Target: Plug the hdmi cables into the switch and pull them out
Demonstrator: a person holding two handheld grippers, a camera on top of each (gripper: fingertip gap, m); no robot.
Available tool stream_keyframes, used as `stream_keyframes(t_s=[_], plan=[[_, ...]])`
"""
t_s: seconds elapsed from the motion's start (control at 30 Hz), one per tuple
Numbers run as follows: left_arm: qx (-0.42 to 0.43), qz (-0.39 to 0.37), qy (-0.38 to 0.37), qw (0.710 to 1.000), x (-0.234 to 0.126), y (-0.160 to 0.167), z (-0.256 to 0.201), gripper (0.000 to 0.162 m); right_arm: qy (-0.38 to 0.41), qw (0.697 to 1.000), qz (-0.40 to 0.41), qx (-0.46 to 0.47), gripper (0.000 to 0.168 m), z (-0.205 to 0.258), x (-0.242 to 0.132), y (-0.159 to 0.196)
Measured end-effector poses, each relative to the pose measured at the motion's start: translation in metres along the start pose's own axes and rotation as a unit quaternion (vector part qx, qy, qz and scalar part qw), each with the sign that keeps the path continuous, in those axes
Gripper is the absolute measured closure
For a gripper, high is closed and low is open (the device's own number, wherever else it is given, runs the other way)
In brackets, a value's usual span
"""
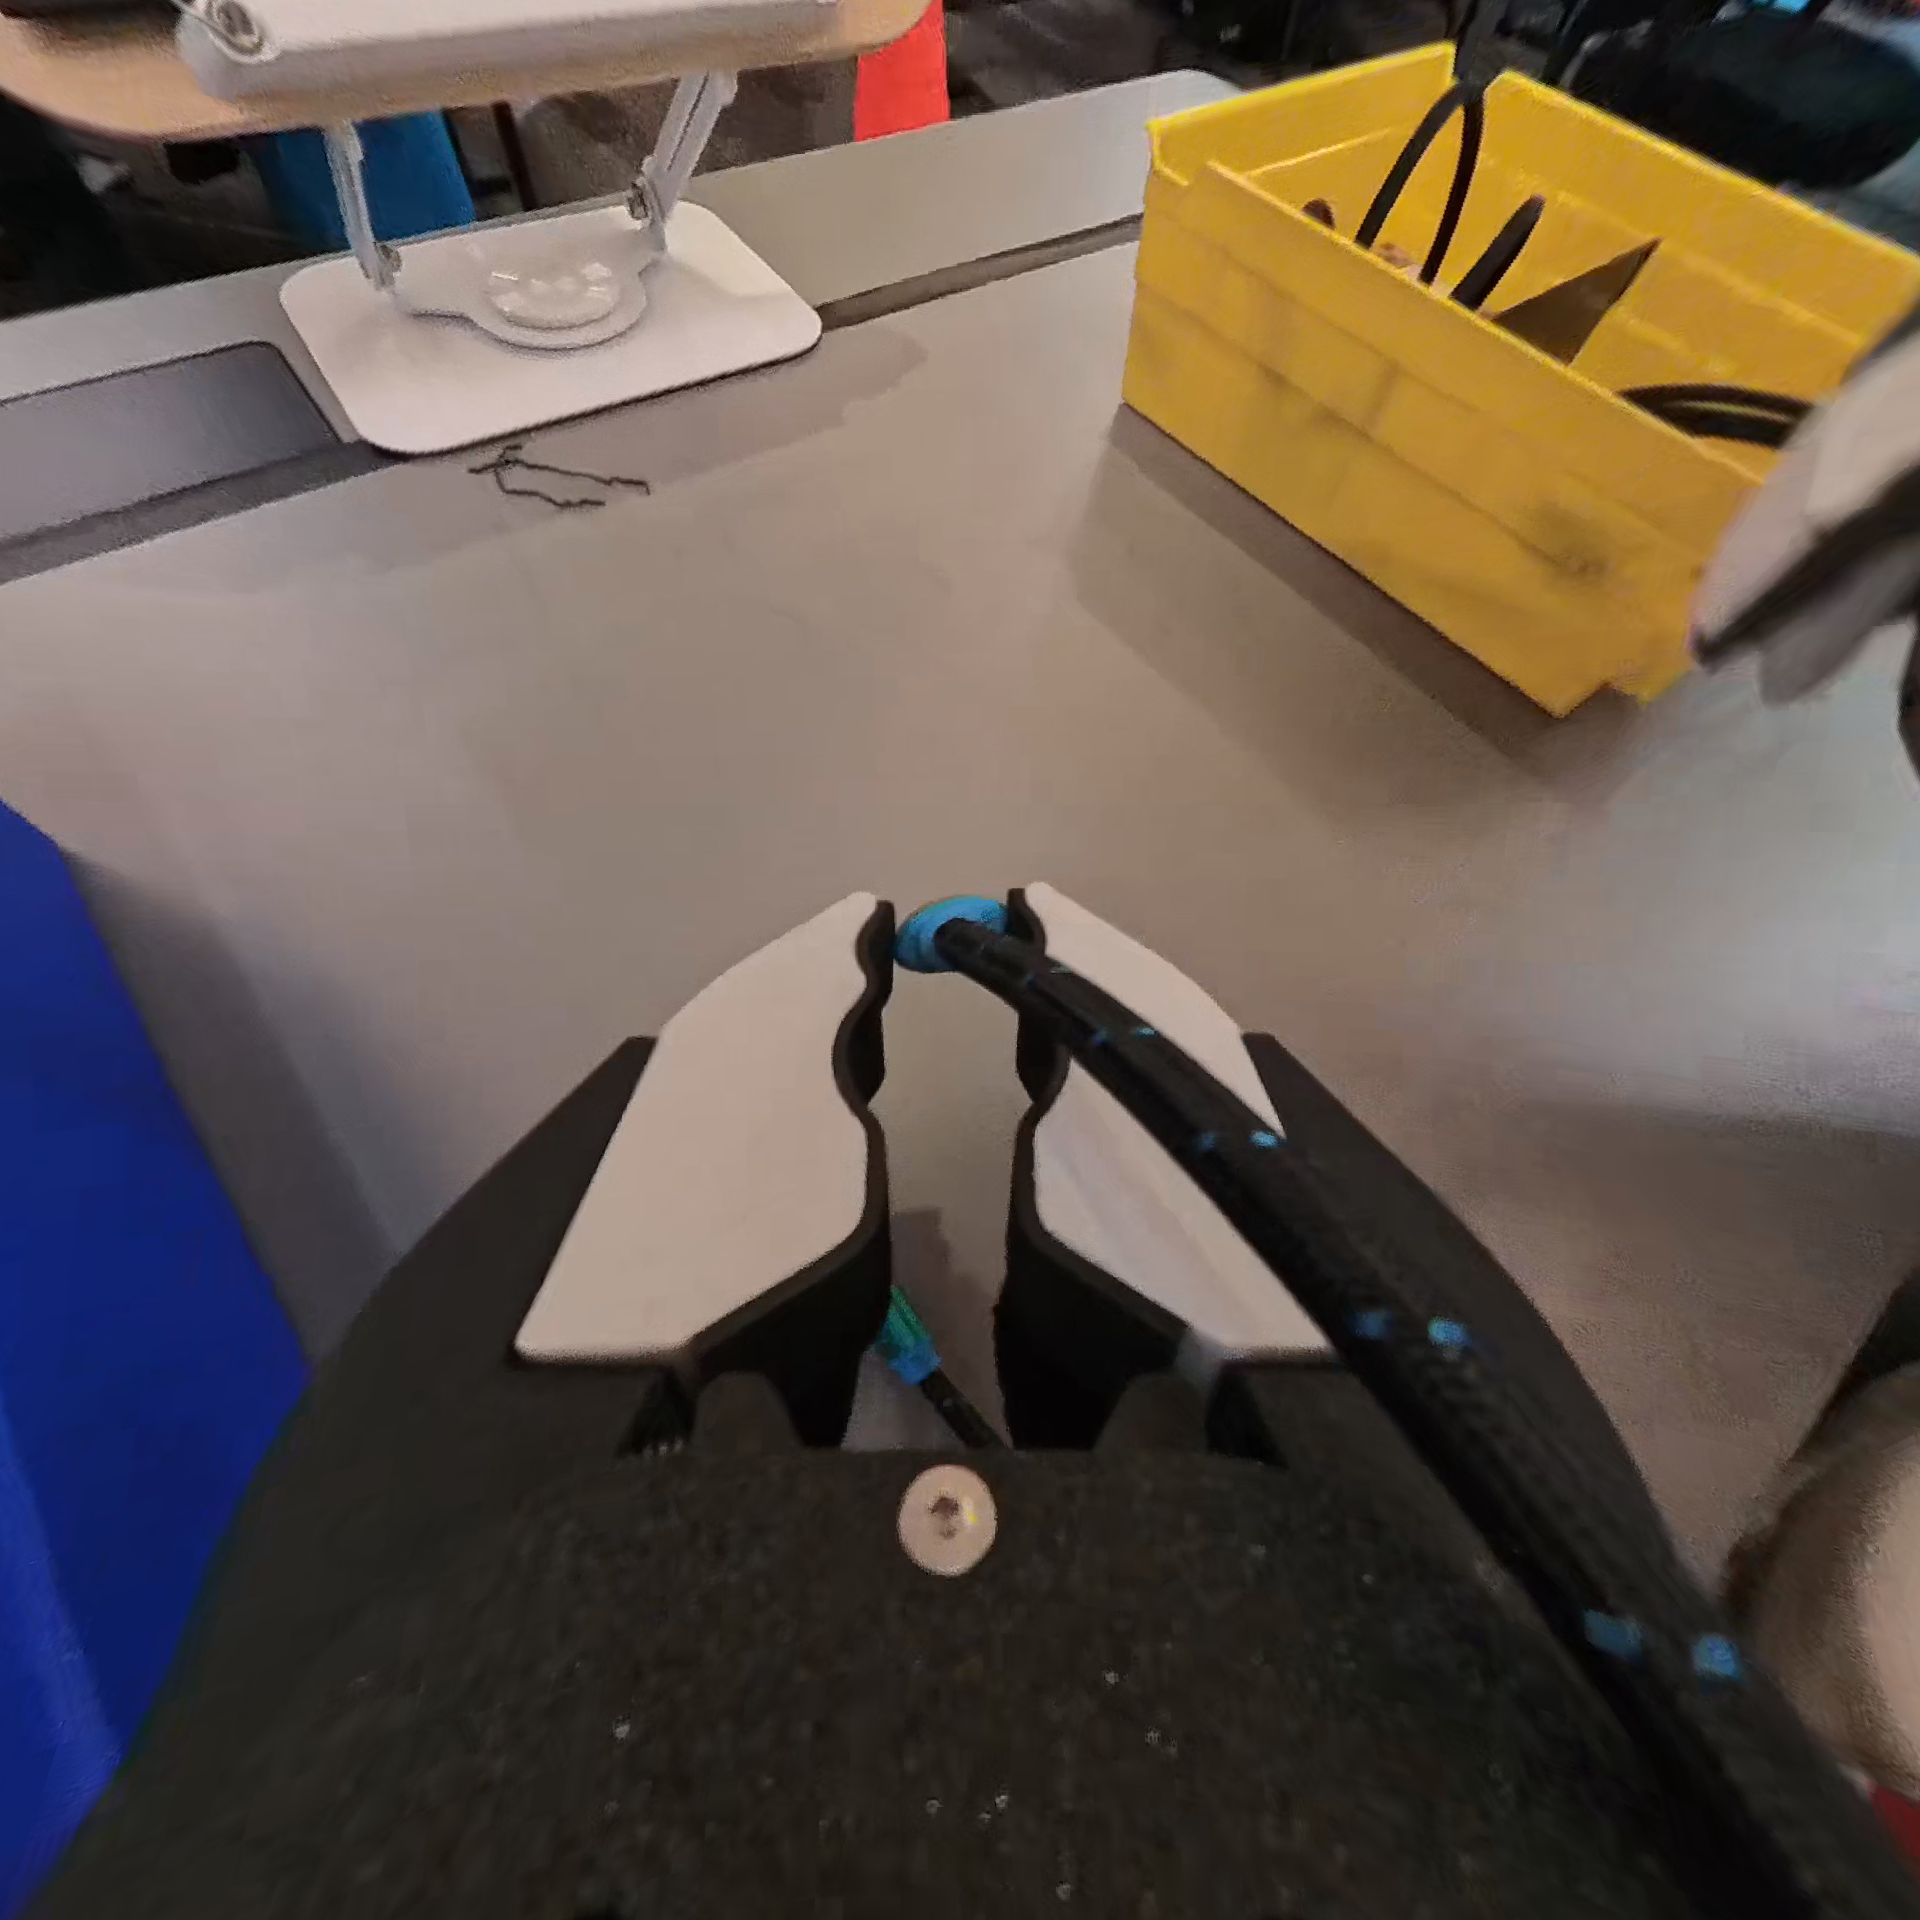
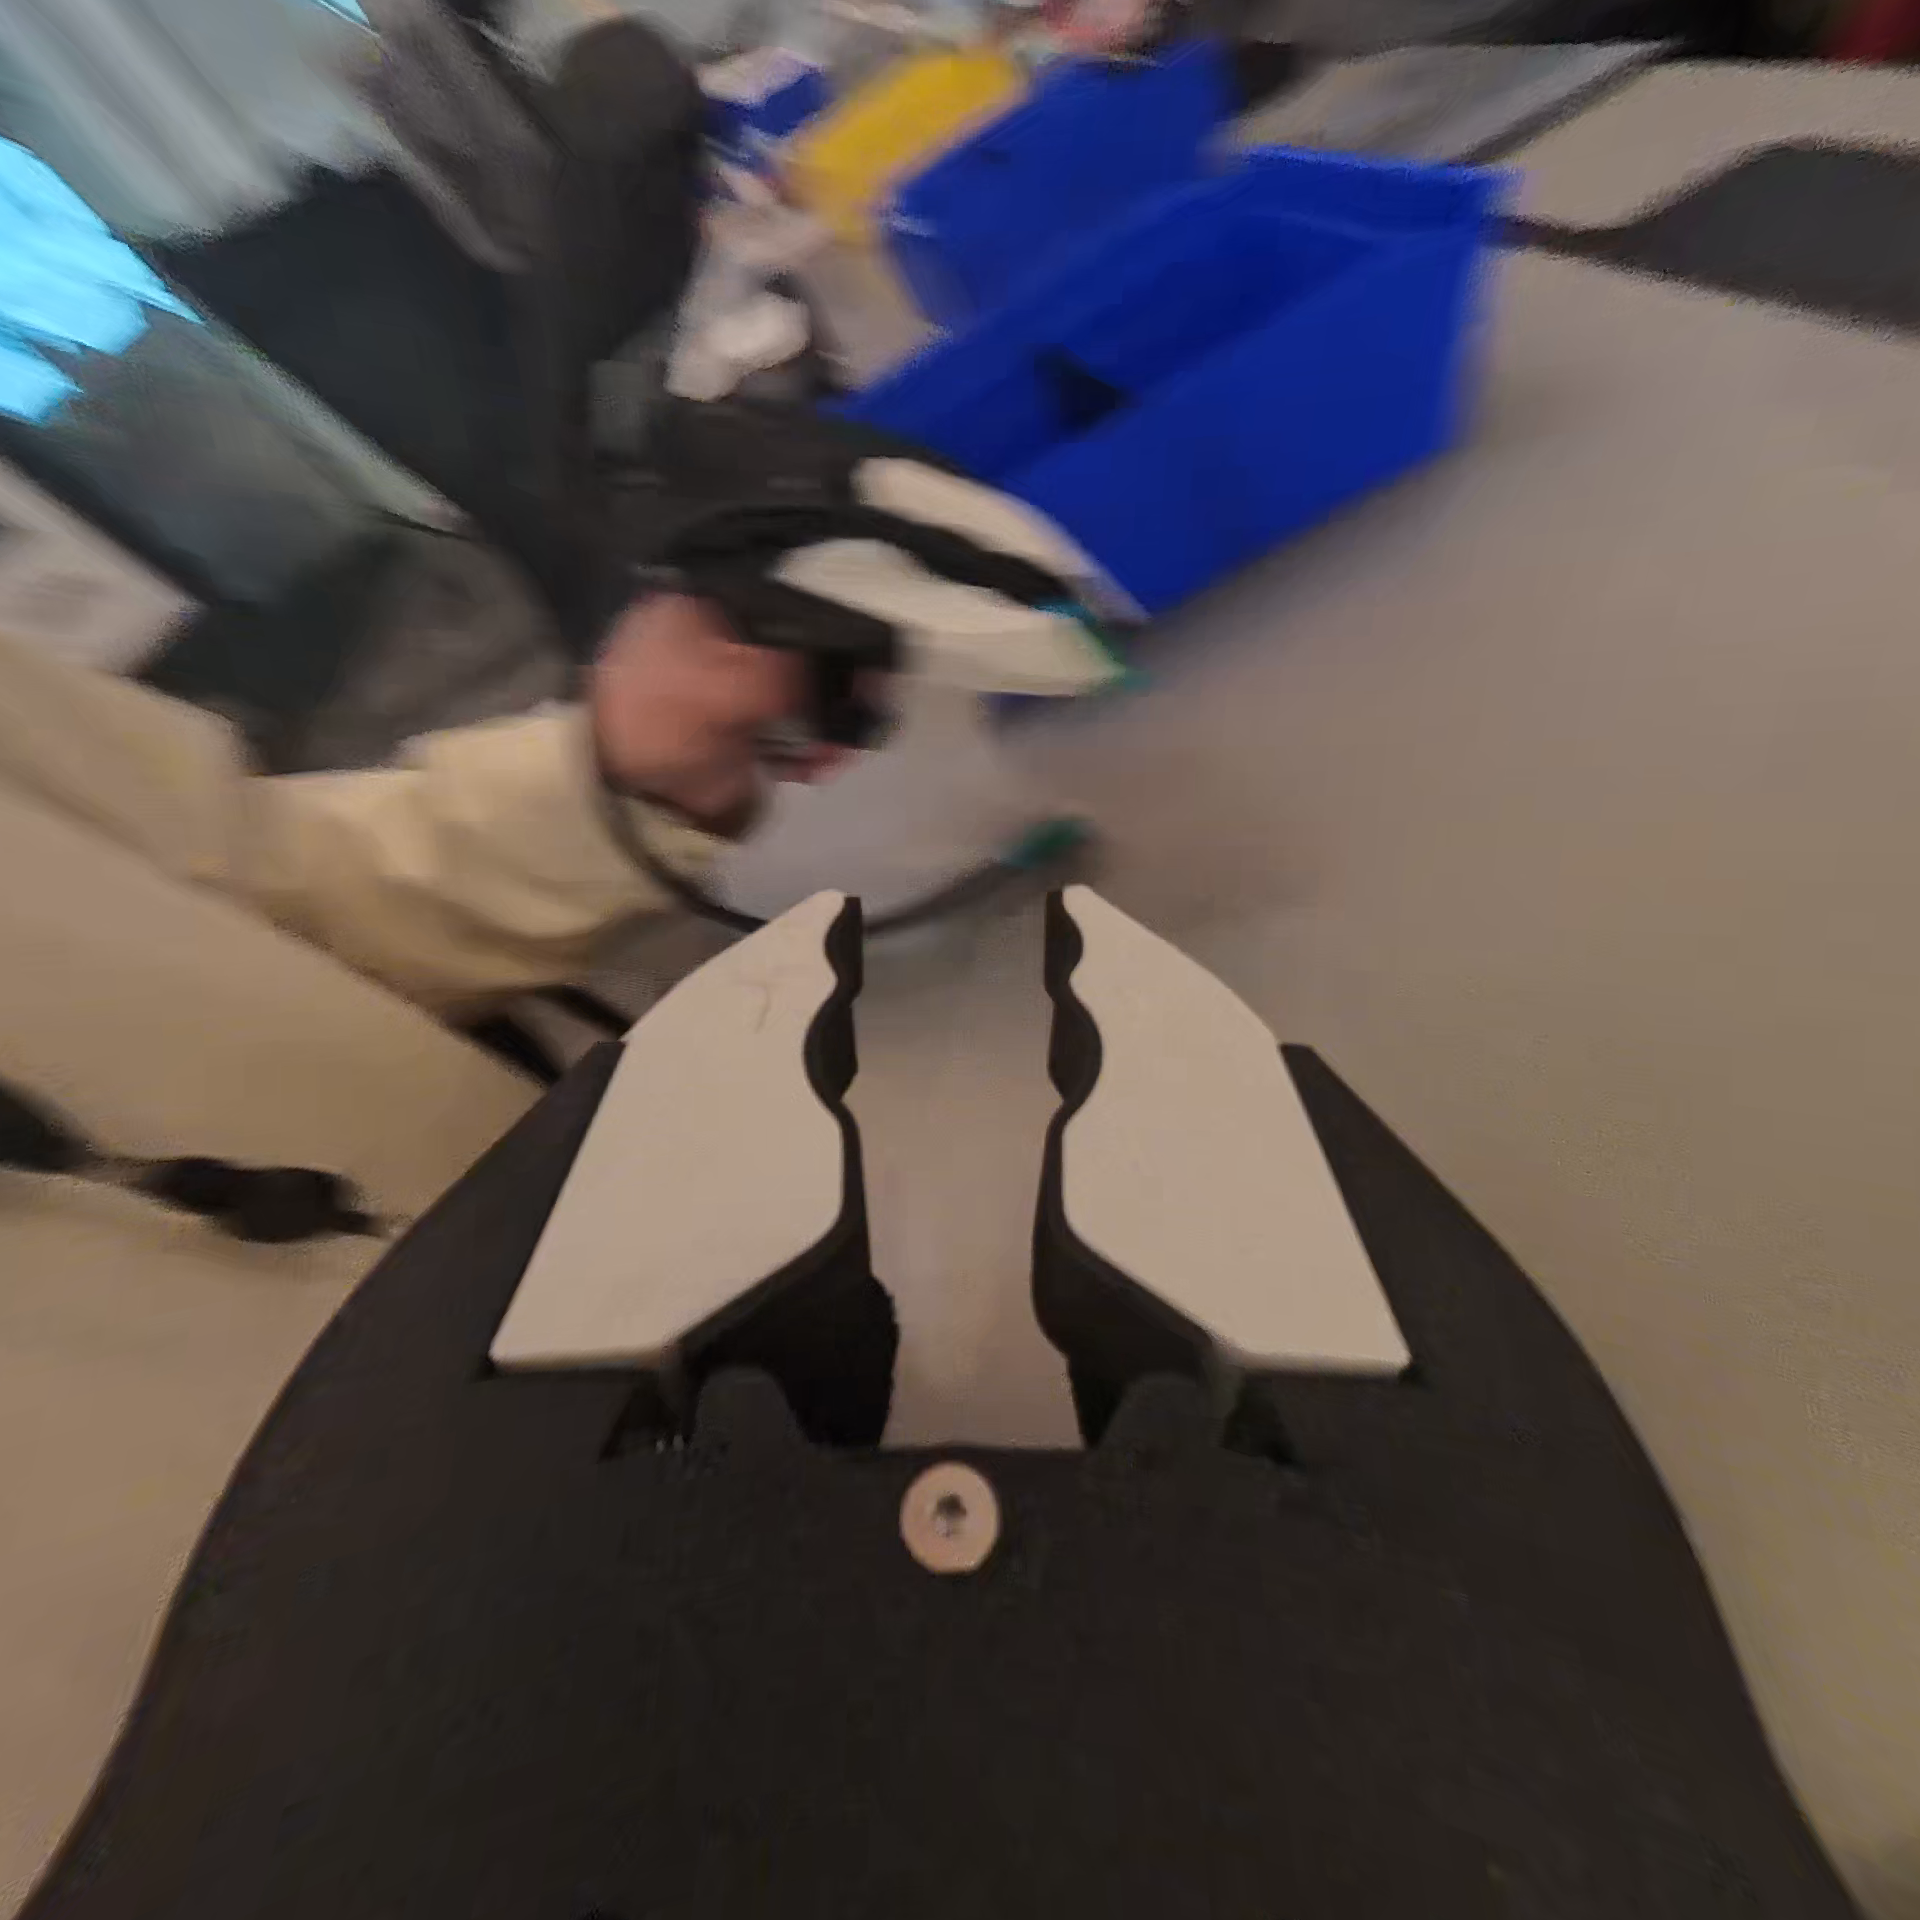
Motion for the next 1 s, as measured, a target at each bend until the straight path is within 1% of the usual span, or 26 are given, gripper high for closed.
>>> stream_keyframes(t_s=[0.07, 0.1, 0.13, 0.2, 0.27, 0.3, 0.33, 0.37, 0.43, 0.5, 0.57, 0.6, 0.63, 0.7, 0.77, 0.83, 0.87, 0.9, 0.93, 1.0], plan=[[0.023, 0.012, -0.021, 0.999, 0.008, -0.011, 0.001, 0.142, -0.102, 0.99, -0.059, 0.071, 0.133, 0.041, 0.033, 0.014], [0.036, 0.017, -0.032, 0.999, 0.011, -0.016, 0.001, 0.142, -0.122, 0.985, -0.083, 0.091, 0.134, 0.054, 0.046, 0.019], [0.05, 0.022, -0.045, 0.998, 0.015, -0.02, 0.0, 0.142, -0.118, 0.983, -0.103, 0.094, 0.136, 0.062, 0.058, 0.024], [0.087, 0.031, -0.077, 0.993, 0.021, -0.028, -0.002, 0.142, -0.081, 0.987, -0.126, 0.063, 0.137, 0.069, 0.076, 0.032], [0.129, 0.043, -0.108, 0.985, 0.026, -0.034, -0.005, 0.142, -0.063, 0.988, -0.137, 0.038, 0.135, 0.076, 0.086, 0.034], [0.147, 0.043, -0.12, 0.981, 0.028, -0.036, -0.007, 0.142, -0.053, 0.988, -0.139, 0.029, 0.137, 0.076, 0.089, 0.034], [0.16, 0.04, -0.128, 0.978, 0.029, -0.039, -0.008, 0.142, -0.033, 0.992, -0.123, 0.019, 0.16, 0.074, 0.089, 0.035], [0.17, 0.037, -0.137, 0.975, 0.029, -0.041, -0.009, 0.142, -0.014, 0.994, -0.107, 0.016, 0.162, 0.071, 0.086, 0.035], [0.184, 0.019, -0.151, 0.971, 0.024, -0.045, -0.008, 0.143, -0.007, 0.996, -0.084, -0.006, 0.162, 0.067, 0.077, 0.032], [0.191, 0.002, -0.144, 0.971, 0.017, -0.045, -0.008, 0.145, 0.018, 0.996, -0.075, -0.05, 0.162, 0.059, 0.058, 0.025], [0.185, 0.004, -0.11, 0.977, 0.01, -0.037, -0.01, 0.133, 0.062, 0.993, -0.059, -0.084, 0.162, 0.046, 0.029, 0.012], [0.182, 0.011, -0.089, 0.979, 0.007, -0.029, -0.012, 0.131, 0.083, 0.99, -0.062, -0.099, 0.162, 0.039, 0.01, 0.002], [0.179, 0.02, -0.076, 0.981, 0.005, -0.018, -0.012, 0.129, 0.102, 0.986, -0.072, -0.111, 0.162, 0.033, -0.011, -0.01], [0.165, 0.028, -0.059, 0.984, 0.0, 0.008, -0.015, 0.129, 0.127, 0.977, -0.096, -0.143, 0.162, 0.032, -0.06, -0.043], [0.139, 0.03, -0.037, 0.989, -0.005, 0.035, -0.022, 0.135, 0.174, 0.957, -0.113, -0.202, 0.162, 0.041, -0.113, -0.08], [0.107, 0.036, -0.016, 0.993, -0.008, 0.055, -0.029, 0.137, 0.224, 0.937, -0.101, -0.246, 0.162, 0.046, -0.157, -0.109], [0.092, 0.038, -0.003, 0.995, -0.008, 0.06, -0.033, 0.138, 0.249, 0.928, -0.098, -0.257, 0.162, 0.044, -0.176, -0.12], [0.08, 0.041, 0.012, 0.996, -0.007, 0.061, -0.037, 0.138, 0.266, 0.923, -0.107, -0.256, 0.162, 0.04, -0.191, -0.127], [0.075, 0.041, 0.023, 0.996, -0.006, 0.059, -0.039, 0.138, 0.27, 0.926, -0.115, -0.238, 0.162, 0.033, -0.203, -0.13], [0.085, 0.029, 0.029, 0.995, -0.006, 0.053, -0.043, 0.138, 0.274, 0.935, -0.112, -0.194, 0.162, 0.01, -0.216, -0.12]])
Point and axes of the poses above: each gripper's, where its closed fingertips meet, x out along the fingers, y out of its underside, z = x × y across the jaws, the point moved 7 cm from there along -x, back along the fingers, and after that the axes turned 14 degrees about -z, right-handed, at the moved point
